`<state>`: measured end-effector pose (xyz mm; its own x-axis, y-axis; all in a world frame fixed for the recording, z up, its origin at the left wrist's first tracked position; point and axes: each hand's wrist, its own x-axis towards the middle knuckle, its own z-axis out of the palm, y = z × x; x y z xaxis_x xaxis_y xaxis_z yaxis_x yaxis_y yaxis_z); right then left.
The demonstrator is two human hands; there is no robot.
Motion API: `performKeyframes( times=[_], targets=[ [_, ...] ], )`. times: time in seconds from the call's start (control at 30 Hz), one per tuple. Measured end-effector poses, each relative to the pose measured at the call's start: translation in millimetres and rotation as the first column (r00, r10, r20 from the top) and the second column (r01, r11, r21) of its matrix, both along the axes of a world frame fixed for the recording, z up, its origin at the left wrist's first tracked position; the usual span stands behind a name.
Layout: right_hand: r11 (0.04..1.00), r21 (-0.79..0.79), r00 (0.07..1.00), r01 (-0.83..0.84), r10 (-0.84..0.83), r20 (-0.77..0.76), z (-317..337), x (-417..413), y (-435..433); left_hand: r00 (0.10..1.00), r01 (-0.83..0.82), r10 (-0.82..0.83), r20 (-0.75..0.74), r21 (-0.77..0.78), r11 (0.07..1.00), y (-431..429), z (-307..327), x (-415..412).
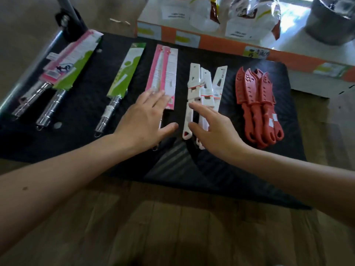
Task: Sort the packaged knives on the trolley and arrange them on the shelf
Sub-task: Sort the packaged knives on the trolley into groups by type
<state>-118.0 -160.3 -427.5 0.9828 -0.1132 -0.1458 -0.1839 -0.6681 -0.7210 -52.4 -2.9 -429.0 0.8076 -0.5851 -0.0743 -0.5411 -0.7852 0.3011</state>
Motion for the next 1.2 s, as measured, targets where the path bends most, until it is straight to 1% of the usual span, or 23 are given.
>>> performKeyframes(
  times=[0.2,0.3,0.43,0.57,0.73,0.87,1.0,1.13,1.2],
  targets=[
    [0.994,-0.051,0.995,-0.093,0.094,0.033,3,21,43,0.997,-0.082,0.083,0.002,-0.010,0.997,41,2,11],
    [0.991,-0.070,0.993,-0.112,0.113,0.018,3,27,56,0.994,-0.112,0.111,-0.008,-0.024,0.993,57,3,12],
    [0.987,-0.065,0.989,-0.150,0.150,-0.013,10,24,64,0.995,-0.102,0.102,-0.017,-0.032,0.994,66,7,9],
    [0.991,-0.066,0.992,-0.117,0.119,0.031,17,21,66,0.998,-0.059,0.059,-0.023,-0.032,0.998,61,16,4],
    [0.989,-0.088,0.992,-0.116,0.119,0.032,19,20,53,0.999,-0.047,0.047,-0.005,-0.042,0.998,54,25,-3],
    [0.994,-0.034,0.993,-0.104,0.106,0.050,19,19,33,0.999,-0.043,0.044,0.004,-0.009,0.999,38,29,-8],
    [0.990,-0.027,0.990,-0.135,0.136,0.047,17,21,8,0.999,-0.038,0.038,0.027,0.012,0.999,16,31,-2],
    [0.992,0.039,0.991,-0.116,0.113,0.075,18,22,-17,0.999,-0.006,0.004,0.039,0.040,0.999,-3,37,6],
    [0.990,0.049,0.989,-0.130,0.126,0.078,17,22,-26,0.999,-0.017,0.015,0.049,0.036,0.999,-10,41,7]
  ],
)
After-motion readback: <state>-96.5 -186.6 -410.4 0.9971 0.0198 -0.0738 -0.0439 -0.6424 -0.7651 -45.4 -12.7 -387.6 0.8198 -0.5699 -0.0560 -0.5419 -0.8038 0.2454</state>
